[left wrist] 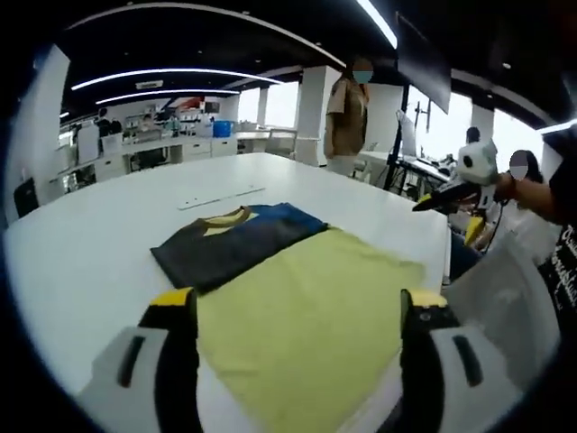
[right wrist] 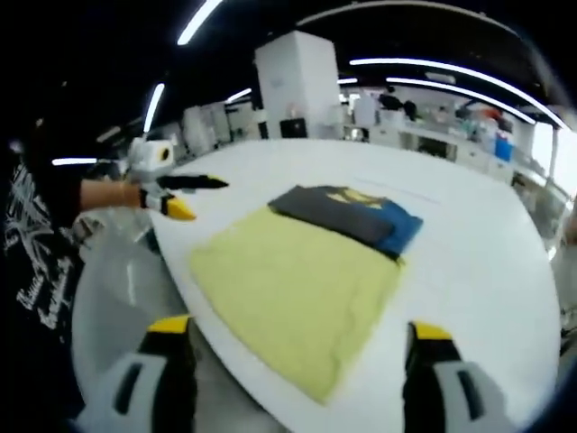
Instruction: Fold the garment on the visible template until the final outline fits inside the template.
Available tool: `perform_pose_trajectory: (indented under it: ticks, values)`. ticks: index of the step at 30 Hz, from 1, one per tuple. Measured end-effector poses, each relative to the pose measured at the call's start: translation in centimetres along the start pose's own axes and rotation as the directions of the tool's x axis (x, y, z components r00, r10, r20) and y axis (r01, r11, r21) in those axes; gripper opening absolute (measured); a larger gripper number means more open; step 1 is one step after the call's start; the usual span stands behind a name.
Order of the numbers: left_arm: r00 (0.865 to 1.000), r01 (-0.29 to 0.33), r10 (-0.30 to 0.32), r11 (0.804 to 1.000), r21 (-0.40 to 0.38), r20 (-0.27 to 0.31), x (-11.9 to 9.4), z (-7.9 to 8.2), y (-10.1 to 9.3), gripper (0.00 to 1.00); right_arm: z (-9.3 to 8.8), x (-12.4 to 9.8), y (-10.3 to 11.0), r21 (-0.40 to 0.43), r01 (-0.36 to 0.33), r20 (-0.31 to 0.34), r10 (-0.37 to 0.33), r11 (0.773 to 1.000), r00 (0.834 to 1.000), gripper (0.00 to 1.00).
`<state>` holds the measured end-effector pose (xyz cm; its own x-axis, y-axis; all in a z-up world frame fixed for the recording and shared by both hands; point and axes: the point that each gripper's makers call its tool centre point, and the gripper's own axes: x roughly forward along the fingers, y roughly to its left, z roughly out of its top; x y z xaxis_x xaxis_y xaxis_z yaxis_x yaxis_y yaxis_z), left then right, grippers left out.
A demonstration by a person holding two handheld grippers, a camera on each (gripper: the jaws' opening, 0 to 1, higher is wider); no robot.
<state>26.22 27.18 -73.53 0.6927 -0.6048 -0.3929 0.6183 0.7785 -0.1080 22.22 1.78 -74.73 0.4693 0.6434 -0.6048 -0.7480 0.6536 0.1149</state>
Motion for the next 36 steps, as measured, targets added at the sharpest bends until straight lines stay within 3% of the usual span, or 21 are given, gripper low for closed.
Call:
perform_pose_trajectory:
  ticks: [10,16,25,36]
  values:
    - [0.997,0.029,-0.027,0.999,0.015,-0.071,-1.9,-4.1,-0.7,0.77,-2.5,0.6,0.1,-0.082,-0.014,-0.032,0.012,0.997,0.999,0.84]
    - [0.992,0.038,-0.036,0.999,0.010,-0.122,-2.8,-6.4,-1.0,0.68,-4.1,1.7,0.2,-0.136,-0.044,-0.072,0.035,0.990,0.997,0.71]
    - [0.971,0.104,-0.078,0.989,0.105,-0.226,-3.2,-9.5,-1.9,0.54,-6.2,3.4,0.6,-0.209,-0.092,-0.163,0.058,0.973,0.985,0.53]
    - [0.942,0.160,-0.110,0.978,0.137,-0.317,-3.1,-10.8,-3.2,0.43,-8.1,4.4,-0.3,-0.239,-0.112,-0.238,0.053,0.965,0.970,0.40]
